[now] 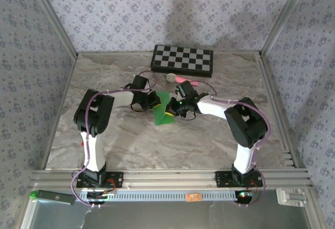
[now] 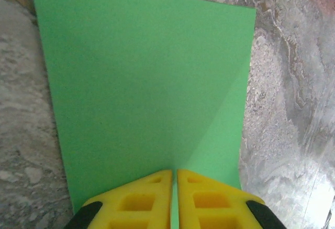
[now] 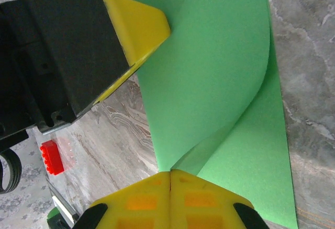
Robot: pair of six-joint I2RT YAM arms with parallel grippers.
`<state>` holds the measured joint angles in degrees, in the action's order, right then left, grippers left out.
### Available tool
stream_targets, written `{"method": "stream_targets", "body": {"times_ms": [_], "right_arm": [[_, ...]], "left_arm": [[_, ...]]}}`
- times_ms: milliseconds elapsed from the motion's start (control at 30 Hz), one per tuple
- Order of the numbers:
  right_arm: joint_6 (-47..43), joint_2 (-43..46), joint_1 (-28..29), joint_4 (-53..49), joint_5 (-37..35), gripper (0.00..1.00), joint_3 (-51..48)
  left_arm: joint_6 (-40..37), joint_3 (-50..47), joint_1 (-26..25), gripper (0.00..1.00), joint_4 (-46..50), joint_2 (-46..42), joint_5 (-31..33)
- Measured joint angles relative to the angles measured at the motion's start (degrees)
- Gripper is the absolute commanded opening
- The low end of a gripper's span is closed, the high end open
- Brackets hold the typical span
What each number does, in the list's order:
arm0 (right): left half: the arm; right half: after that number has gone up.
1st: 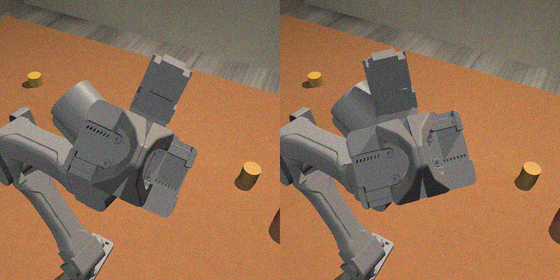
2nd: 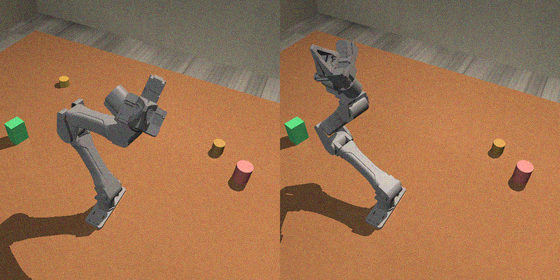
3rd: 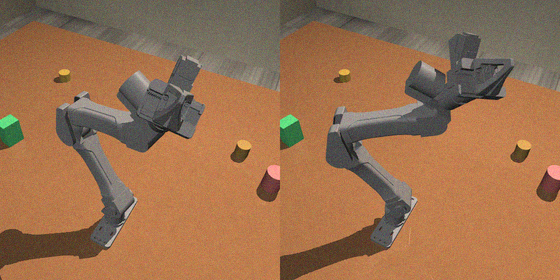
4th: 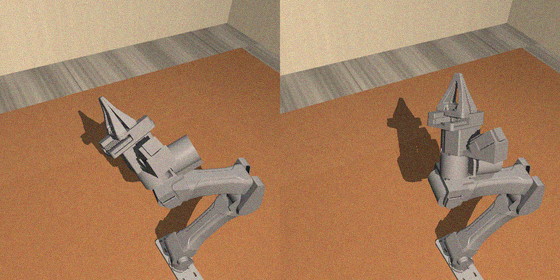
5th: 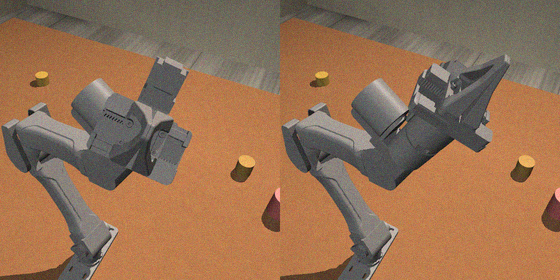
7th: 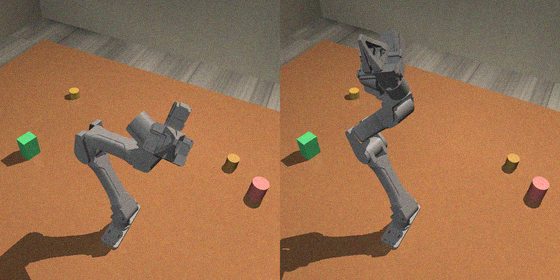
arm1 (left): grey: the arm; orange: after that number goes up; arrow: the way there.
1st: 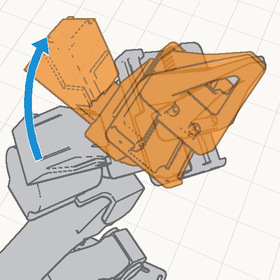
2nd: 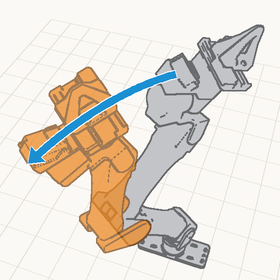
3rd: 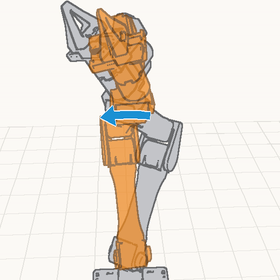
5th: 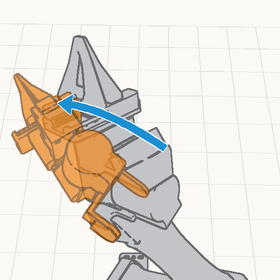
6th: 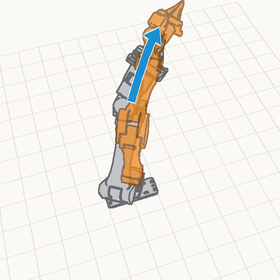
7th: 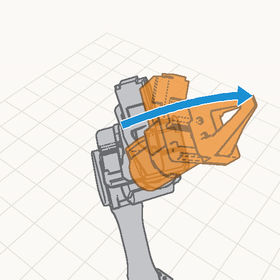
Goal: Fold a paper plane with a square sheet of paper (pick it up from the middle)
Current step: Fold the triangle a second time at the center of the table.
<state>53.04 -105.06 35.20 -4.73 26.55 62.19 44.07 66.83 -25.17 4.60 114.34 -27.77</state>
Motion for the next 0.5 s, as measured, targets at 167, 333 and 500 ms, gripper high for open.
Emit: {"method": "stream_targets", "body": {"times_ms": [167, 333, 500], "right_arm": [[-1.0, 0.4, -0.2, -2.5, -0.2, 0.0, -0.5], [-1.9, 4.7, -1.1, -5.3, -0.7, 0.0, -5.8], [-2.1, 7.5, -1.7, -7.1, -1.3, 0.0, -9.4]], "left_arm": [[-1.1, 1.6, 0.0, 0.18, 2.8, 0.0, -0.3], [-3.3, 4.0, 0.1, 0.18, 5.9, -0.2, 0.2], [-4.7, 4.7, 0.7, 0.17, 7.4, -0.2, 0.4]]}}
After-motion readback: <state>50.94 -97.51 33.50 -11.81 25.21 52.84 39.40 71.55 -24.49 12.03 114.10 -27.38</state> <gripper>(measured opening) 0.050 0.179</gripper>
